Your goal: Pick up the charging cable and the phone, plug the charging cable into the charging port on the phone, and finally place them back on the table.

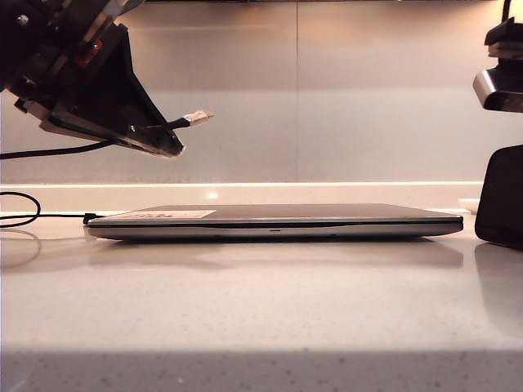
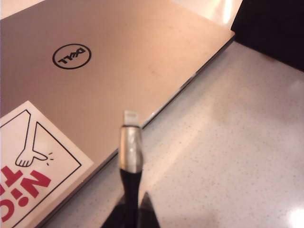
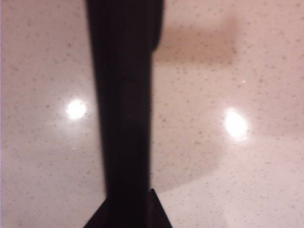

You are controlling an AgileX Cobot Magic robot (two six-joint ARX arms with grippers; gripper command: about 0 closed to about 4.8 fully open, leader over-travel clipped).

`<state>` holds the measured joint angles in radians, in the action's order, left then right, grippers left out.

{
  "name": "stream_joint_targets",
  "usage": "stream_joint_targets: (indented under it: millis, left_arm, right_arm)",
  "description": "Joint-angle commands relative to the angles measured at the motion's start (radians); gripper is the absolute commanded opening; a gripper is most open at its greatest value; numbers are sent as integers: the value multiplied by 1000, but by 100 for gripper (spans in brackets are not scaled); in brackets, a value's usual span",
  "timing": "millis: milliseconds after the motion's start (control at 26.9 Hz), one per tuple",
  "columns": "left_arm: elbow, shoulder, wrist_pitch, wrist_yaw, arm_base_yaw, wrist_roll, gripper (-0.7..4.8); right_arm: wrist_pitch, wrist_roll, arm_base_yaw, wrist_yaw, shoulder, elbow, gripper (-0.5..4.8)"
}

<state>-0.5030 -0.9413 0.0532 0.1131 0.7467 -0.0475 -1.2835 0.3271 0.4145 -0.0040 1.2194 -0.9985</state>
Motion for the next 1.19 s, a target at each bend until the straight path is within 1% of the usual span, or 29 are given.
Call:
stream_joint_targets:
  millis: [37,334,371,446,483,520,631,706,817,891,929,966,1003,1114,1189]
  left_arm:
    - [-3,2,-8,3,1,3,-6]
    - [-3,2,-8,3,1,3,-6]
    - [-3,2,-8,3,1,3,-6]
    - [-3,2,-8,3,1,3,-6]
    - [-3,2,-8,3,1,3,-6]
    - [-3,2,-7,3,1,3,-6]
    - [-3,2,6,4,1,8,-6]
    - [-3,2,21,4,1,33,-6]
    - [-2,2,45,3,4,83,-6]
    - [-2,2,57,4,20,86,-6]
    - [-2,2,58,4,32,87,-6]
    - [0,1,58,4,51,105,-6]
    - [0,0,58,3,63,124,-6]
    - [0,-6,52,4,104,199,-6]
    - [0,-6,49,4,123,234,-6]
  right_arm:
    - [30,-1,-2,9,2,-3,124]
    - [108,-14,-2,9,40,-2,130]
    - [118,-14,-2,10,51,-2,121]
    - [132,-14,-2,10,64,-2,72]
    - [147,-14,-2,10,73,-2,10]
    - [157,-14,-2,10,74,-2,-8]
    - [164,-14,-2,3,70,-11,-8]
    - [153,-14,-2,-1,64,-28,-8]
    - [165,-27,-2,-51,46,-55,-8]
    - [215,-36,-2,-109,25,-64,-8]
    - [255,-35,-2,-143,12,-64,-8]
    - [315,-34,-2,-204,-2,-63,-8]
    - [358,-24,-2,-243,-8,-63,-8]
    - [463,32,-2,-320,-12,-61,-7]
    - [541,65,-2,-353,-12,-56,-7]
